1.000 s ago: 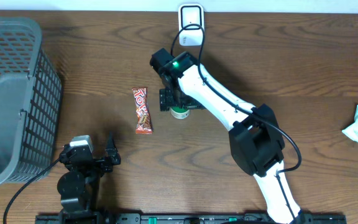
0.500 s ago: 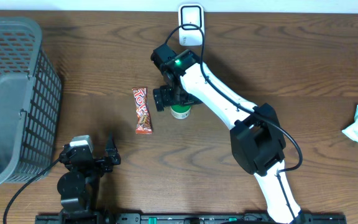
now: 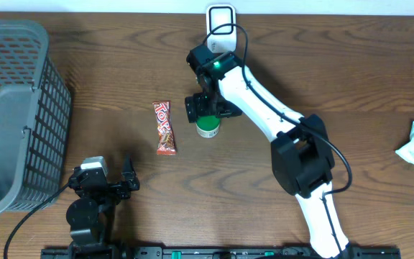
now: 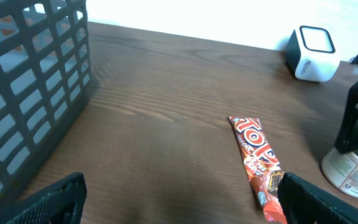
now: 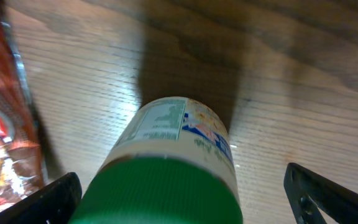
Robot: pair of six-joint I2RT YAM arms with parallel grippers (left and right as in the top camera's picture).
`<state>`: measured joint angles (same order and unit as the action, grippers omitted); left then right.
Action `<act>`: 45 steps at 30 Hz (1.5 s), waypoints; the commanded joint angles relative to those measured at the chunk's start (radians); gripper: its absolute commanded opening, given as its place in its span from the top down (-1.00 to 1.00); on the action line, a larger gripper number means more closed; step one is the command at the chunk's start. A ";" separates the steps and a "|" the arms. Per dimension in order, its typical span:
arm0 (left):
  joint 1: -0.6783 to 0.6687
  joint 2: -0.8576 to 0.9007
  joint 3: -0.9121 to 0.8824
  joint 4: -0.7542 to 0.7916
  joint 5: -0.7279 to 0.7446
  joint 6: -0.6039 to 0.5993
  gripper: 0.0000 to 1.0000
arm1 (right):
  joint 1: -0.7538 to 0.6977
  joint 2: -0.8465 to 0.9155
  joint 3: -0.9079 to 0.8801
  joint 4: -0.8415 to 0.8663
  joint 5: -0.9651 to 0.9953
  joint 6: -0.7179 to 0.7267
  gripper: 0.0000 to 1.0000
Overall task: Scan the item barcode
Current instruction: 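Lower the right gripper over the jar's green lid, then close the right gripper on the jar lid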
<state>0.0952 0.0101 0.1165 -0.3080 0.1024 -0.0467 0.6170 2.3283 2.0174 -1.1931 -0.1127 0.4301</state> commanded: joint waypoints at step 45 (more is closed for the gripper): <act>-0.003 -0.006 -0.015 -0.024 0.002 0.016 -0.96 | -0.035 0.047 0.016 -0.053 0.078 0.074 -0.67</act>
<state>0.0952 0.0101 0.1165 -0.3080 0.1024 -0.0467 0.5705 2.3753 2.0205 -1.2449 -0.0277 0.4667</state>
